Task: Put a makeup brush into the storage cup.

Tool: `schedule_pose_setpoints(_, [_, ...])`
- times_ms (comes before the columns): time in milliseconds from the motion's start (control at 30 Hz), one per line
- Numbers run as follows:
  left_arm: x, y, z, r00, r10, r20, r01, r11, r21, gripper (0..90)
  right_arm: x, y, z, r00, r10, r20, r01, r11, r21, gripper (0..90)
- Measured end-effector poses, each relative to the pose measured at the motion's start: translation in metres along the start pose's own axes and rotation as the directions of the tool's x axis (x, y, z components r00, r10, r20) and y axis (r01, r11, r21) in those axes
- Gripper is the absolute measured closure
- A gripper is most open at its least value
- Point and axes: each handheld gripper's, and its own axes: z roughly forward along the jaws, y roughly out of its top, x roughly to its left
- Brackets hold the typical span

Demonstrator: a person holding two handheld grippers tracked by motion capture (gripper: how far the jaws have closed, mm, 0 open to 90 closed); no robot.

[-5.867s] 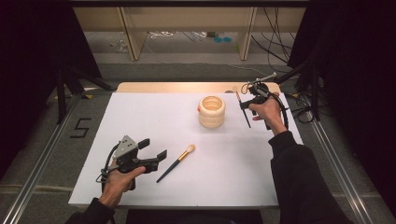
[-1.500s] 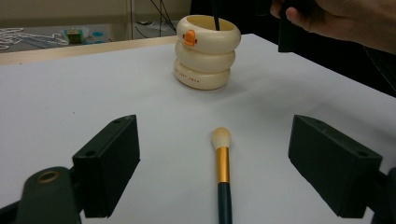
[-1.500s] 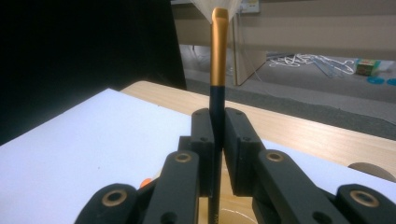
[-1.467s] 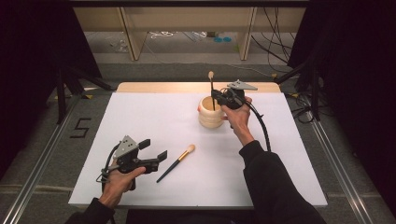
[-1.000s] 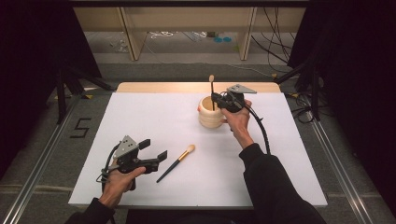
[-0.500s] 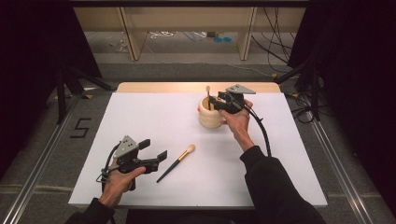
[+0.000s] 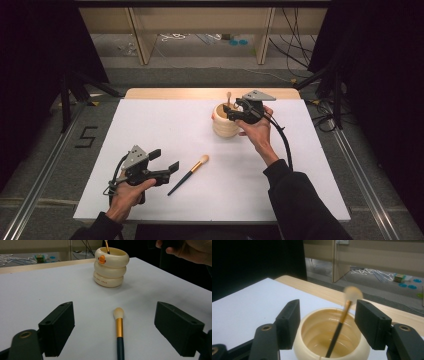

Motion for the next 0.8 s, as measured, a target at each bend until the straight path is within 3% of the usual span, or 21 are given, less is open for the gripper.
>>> schedule_pose_setpoints(133, [0.000, 0.000, 0.000, 1.0000, 0.000, -0.006, 0.000, 1.0000, 0.003, 16.4, 0.007, 0.002, -0.005, 0.9997, -0.018, -0.015, 0.018, 1.000, 0.018, 32.3])
schedule_pose_setpoints(233, [0.000, 0.000, -0.001, 1.0000, 0.001, -0.008, -0.001, 1.0000, 0.003, 16.4, 0.012, 0.002, -0.011, 0.9991, -0.040, -0.013, 0.040, 0.999, -0.001, 31.3])
schedule_pose_setpoints(700, [-0.001, 0.000, 0.000, 1.0000, 0.001, -0.008, -0.001, 1.0000, 0.005, 16.4, 0.018, -0.020, -0.038, 0.9988, -0.012, -0.047, 0.014, 0.999, 0.042, 28.7])
schedule_pose_setpoints(800, [-0.001, 0.000, 0.000, 1.0000, 0.000, -0.006, 0.000, 1.0000, 0.004, 16.4, 0.018, -0.022, -0.043, 0.9988, -0.010, -0.047, 0.012, 1.000, 0.027, 28.5])
